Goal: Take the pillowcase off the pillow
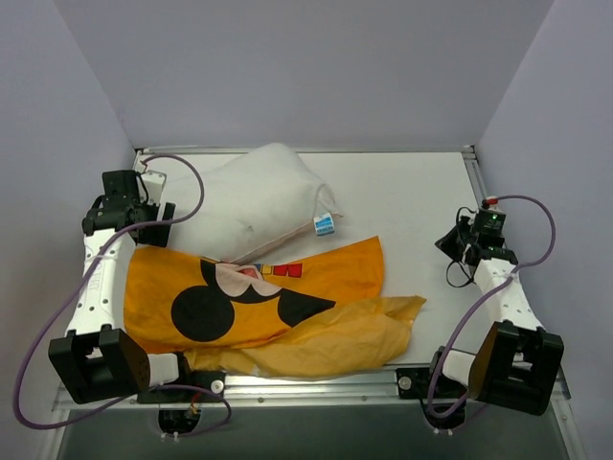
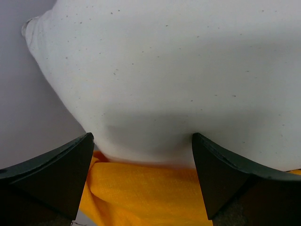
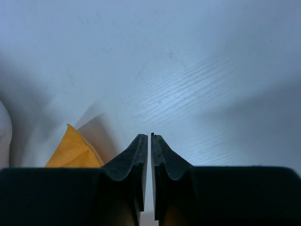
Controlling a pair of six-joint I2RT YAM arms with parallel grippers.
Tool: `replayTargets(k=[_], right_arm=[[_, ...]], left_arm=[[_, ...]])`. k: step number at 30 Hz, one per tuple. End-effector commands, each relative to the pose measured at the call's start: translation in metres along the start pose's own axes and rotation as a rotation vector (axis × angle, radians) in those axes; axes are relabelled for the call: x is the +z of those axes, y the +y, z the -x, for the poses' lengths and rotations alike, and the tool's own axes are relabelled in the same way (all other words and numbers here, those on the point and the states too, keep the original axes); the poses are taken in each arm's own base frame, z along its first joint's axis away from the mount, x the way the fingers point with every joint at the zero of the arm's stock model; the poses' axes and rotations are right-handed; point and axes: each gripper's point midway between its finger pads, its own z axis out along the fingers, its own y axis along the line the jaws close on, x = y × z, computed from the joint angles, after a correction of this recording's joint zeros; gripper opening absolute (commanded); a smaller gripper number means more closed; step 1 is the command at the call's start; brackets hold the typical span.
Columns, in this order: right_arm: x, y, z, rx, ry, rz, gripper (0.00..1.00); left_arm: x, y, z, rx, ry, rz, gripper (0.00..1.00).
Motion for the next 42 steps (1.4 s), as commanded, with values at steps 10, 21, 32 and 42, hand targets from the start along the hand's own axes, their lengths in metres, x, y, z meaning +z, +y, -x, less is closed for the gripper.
replayTargets(k=[10, 21, 32, 42], right_arm=[[0.008, 0.071, -0.137, -0.336, 0.331, 0.111, 1.00], [0.015, 0.070, -0.204, -0.492, 0.422, 0.087, 0.72], [0.019, 0.021, -0.044, -0.038, 0.055, 0.094, 0.00], [-0.010, -0.074, 0.119, 0.420, -0.317, 0.036, 0.00]], left_arm=[[-0.020, 0.003, 0.036, -0.045, -0.175, -0.028, 0.94], [-0.010, -0.006, 0.032, -0.052, -0.146, -0.067, 0.94], [0.021, 0.002, 0.029, -0.014, -0.073, -0.023, 0.94], [0.043, 0.023, 0.033, 0.002, -0.017, 0.067, 0.94]])
